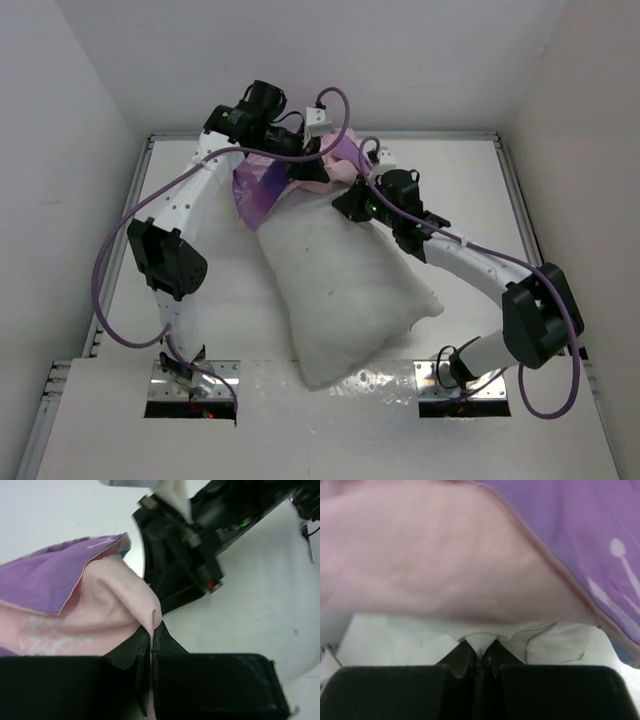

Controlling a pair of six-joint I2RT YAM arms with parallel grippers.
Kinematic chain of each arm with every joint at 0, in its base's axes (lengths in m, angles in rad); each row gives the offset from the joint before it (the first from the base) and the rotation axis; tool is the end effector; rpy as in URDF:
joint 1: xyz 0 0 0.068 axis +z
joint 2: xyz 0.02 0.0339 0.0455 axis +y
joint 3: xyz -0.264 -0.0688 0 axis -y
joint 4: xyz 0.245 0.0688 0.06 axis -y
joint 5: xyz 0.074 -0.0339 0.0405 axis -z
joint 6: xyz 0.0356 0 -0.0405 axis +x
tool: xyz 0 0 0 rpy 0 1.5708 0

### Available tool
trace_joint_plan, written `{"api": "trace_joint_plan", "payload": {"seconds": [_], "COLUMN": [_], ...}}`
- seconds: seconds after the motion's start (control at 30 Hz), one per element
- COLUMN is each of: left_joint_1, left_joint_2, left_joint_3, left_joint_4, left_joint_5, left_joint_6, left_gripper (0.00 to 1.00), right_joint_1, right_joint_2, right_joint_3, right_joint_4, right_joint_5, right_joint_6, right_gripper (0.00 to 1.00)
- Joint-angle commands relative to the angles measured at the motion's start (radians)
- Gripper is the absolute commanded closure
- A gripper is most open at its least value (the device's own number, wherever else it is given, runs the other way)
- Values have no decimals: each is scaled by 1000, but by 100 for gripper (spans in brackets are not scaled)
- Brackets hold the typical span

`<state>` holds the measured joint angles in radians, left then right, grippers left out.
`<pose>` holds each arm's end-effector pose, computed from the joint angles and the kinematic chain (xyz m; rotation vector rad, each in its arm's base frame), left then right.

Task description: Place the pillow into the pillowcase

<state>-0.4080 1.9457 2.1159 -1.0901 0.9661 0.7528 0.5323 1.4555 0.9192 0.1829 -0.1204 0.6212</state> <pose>0.3602 -0.1876 0.3848 1.5103 1.6032 -0.9951 0.2852 0.1729 0.2643 0.0050 2.0252 0.8713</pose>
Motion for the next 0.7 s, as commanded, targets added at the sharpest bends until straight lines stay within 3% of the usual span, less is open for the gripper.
{"api": "trace_joint_plan", "payload": {"seconds": [0.0,0.13,0.27,0.53,0.57,0.63,0.67], "left_joint_1": [-26,-41,-43,-43,-43,-43,-41], "left_joint_2": [-94,-94,-94,-87,-88,-87,-88], "left_joint_3": [110,127,86,-36,-56,-71,-76], "left_joint_4": [-86,-64,-25,71,88,122,133], "left_joint_5": [201,201,183,17,2,-50,-67], "left_joint_6": [60,31,-9,-93,-107,-136,-144], "left_gripper": [100,100,100,99,96,80,76], "right_joint_1": [-2,0,8,24,24,24,23], "right_joint_2": [21,68,94,98,97,95,94], "right_joint_3": [108,110,103,55,53,72,79], "right_joint_4": [488,702,770,781,750,601,536], "right_joint_5": [125,281,431,519,534,579,596], "right_joint_6": [107,176,241,281,284,270,262], "right_gripper": [100,100,100,100,100,100,93]}}
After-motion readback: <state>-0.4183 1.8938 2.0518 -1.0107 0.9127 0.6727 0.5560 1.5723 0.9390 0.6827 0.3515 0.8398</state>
